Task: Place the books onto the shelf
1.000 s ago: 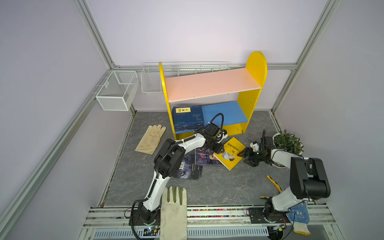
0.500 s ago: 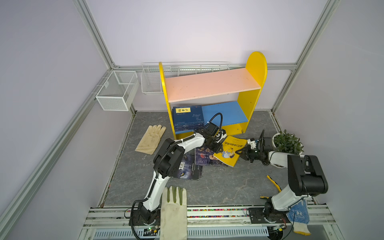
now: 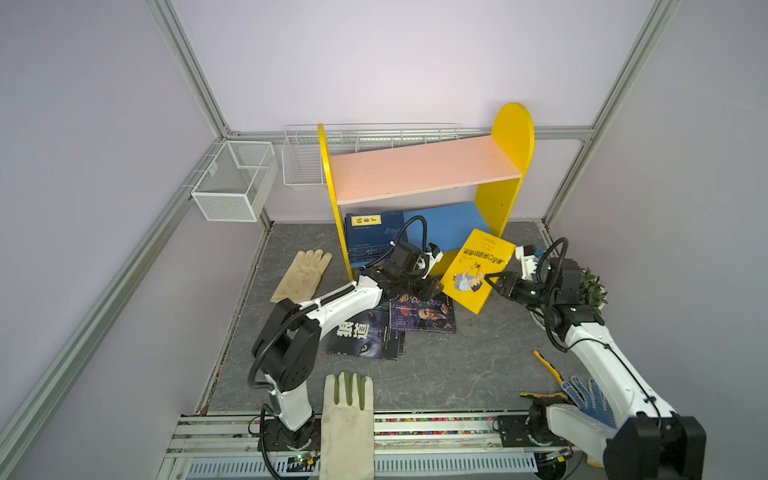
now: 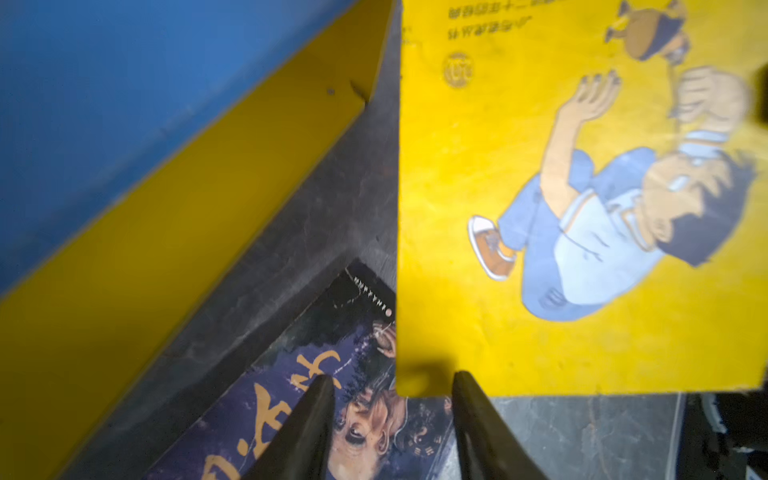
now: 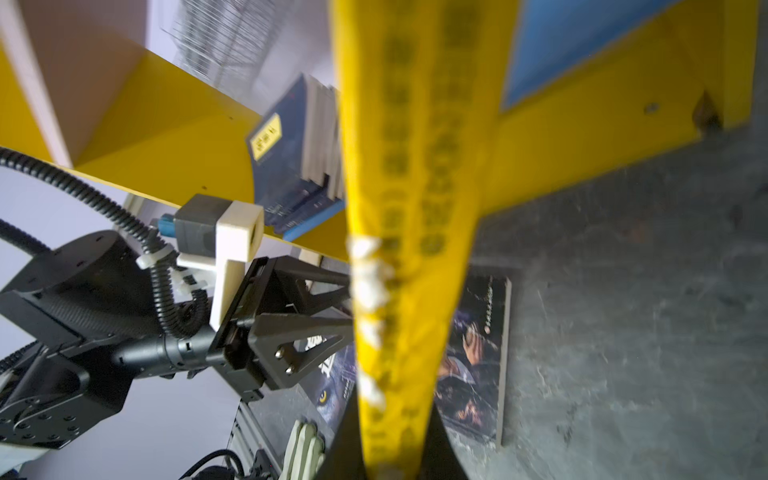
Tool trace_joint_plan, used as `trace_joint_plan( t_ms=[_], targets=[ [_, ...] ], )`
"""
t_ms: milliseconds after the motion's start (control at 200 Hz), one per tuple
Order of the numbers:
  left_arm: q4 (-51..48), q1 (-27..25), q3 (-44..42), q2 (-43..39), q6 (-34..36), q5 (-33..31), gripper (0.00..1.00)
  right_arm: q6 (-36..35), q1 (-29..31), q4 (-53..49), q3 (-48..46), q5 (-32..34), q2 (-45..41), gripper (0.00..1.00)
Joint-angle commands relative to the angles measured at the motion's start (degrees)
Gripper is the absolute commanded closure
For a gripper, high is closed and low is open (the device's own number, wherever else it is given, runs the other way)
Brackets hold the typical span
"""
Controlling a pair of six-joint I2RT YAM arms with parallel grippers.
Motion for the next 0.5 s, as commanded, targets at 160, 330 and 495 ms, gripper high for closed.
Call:
trace_joint_plan(
  t_ms=[160,330,495],
  targets=[
    [14.98,0.30,-14.94,-14.99,-12.79,-21.85,0.53,10.89,4.89,23.44,3.57,8.17,6.45,0.93],
    [11.09,1.40,-22.27,-22.69,-26.84,-50.04,0.53,15.94,9.38,37.02,3.66,17.97,14.13,0.93],
    [5.98,1.42,-24.77,-28.78,-29.97,-57.97,0.53,16.99,12.69,43.45,6.23,25.49,20.06,0.93]
  ],
)
